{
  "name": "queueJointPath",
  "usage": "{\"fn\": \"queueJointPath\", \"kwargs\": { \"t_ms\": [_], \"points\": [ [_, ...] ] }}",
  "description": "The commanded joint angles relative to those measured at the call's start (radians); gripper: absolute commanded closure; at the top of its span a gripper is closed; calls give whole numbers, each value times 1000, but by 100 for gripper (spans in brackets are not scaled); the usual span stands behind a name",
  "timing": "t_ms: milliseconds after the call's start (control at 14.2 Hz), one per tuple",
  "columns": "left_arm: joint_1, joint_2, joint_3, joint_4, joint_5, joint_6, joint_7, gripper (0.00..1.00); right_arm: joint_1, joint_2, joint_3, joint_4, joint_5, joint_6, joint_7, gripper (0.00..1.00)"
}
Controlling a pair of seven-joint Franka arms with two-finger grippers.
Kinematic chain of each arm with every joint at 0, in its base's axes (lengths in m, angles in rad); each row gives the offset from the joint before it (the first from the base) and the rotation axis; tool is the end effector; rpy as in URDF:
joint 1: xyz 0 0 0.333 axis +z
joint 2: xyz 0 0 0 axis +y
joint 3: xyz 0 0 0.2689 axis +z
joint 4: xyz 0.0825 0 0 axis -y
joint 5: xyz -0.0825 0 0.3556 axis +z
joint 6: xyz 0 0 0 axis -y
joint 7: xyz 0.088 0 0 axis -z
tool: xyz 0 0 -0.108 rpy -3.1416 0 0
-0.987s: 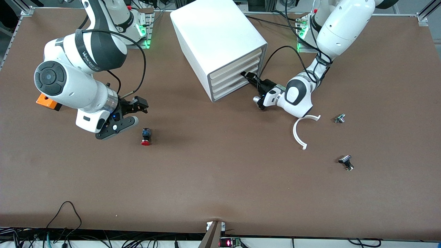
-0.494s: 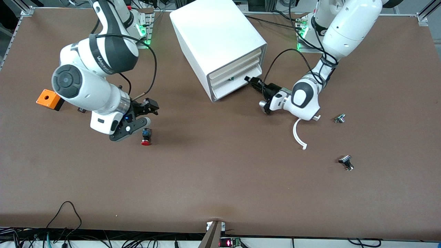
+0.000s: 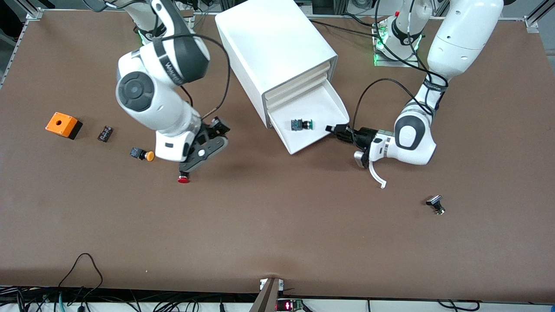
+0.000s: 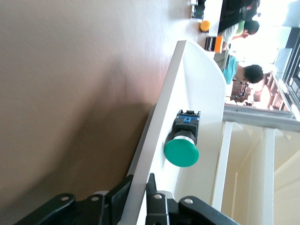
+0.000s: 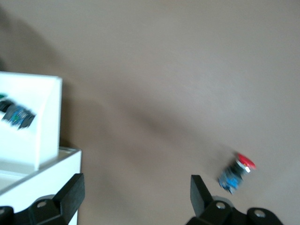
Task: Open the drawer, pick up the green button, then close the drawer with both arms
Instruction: 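Withdraw the left gripper while the right gripper reaches into the drawer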
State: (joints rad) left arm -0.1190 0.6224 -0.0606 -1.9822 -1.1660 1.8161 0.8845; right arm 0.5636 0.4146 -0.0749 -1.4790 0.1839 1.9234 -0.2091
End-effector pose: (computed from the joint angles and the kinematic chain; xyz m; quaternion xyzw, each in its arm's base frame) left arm 0.4845 -0.1673 0.1306 0.8218 -0.1043 -0.1458 0.5408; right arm 0.5548 0.3168 0.4074 -0.9461 -0.3155 -0.0054 0.0732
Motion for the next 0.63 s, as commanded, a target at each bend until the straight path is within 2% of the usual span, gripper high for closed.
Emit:
{"fn": "queueJointPath", "kwargs": {
  "t_ms": [0,71,141,212,282,564],
  "points": [
    [22,-7,5,23,-7,3,-10,100,68,33,-10,39,6,54,-62,0],
    [24,-13,7,23,-14,2,-16,100,103,33,-10,40,5,58,-61,0],
    [25,-21,7,23,-15,0,-16,65,139,36,-13,45,-4,60,-61,0],
    [32,-36,7,23,-17,0,-18,7,154,45,-11,57,-27,62,-65,0],
    [41,-50,7,23,-17,0,-25,0,171,58,-10,71,-41,62,-66,0],
    [75,-114,8,63,2,0,-156,0,225,185,-5,205,-41,51,-151,0]
  ]
}}
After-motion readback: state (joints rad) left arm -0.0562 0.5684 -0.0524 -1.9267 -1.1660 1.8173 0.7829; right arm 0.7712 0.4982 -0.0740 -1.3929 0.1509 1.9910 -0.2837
